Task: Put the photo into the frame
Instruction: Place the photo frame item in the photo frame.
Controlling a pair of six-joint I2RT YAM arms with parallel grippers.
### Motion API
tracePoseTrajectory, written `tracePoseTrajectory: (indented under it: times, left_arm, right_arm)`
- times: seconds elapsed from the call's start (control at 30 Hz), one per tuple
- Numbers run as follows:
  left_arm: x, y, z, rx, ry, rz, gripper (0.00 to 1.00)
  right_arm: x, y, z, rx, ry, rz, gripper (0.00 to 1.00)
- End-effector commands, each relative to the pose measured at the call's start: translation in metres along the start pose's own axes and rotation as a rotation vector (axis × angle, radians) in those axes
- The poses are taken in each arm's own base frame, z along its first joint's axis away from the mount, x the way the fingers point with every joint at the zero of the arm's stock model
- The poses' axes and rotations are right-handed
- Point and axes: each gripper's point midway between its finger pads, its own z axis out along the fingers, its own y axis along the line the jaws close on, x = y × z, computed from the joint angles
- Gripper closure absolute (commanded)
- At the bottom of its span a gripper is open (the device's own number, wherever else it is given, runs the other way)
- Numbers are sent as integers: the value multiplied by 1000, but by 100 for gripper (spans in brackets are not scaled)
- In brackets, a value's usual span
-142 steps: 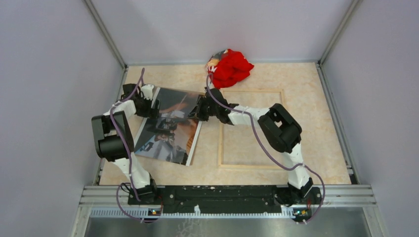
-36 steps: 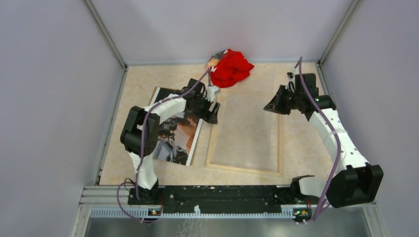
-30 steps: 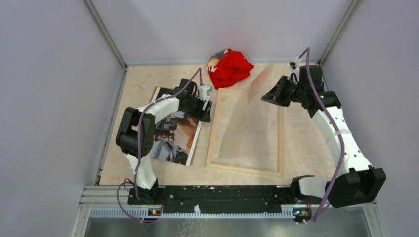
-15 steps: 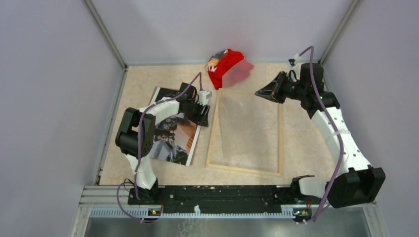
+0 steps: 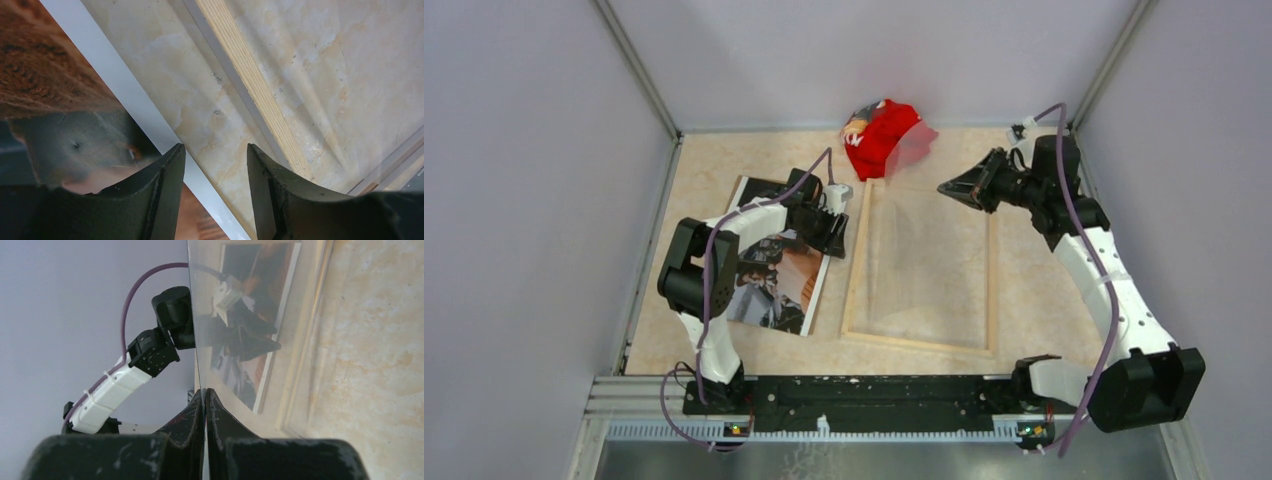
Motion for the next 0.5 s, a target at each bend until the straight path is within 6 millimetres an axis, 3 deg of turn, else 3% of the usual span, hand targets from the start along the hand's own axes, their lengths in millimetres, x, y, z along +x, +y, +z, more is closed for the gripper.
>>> tracePoseTrajectory:
  times: [0.0,0.33,0.47]
  left_arm:
    - [-14,-9,-12,15,-56,30,45]
    - [-13,-8,-14,3,-55,39,47]
    - [-13,-7,-14,2,-54,41,47]
  right_arm:
    - [-7,27,-14,-90,-70,-1,100]
    - [0,19,-8,-112,-51,68,100]
    - [8,-1,-1,-77,-27,75,100]
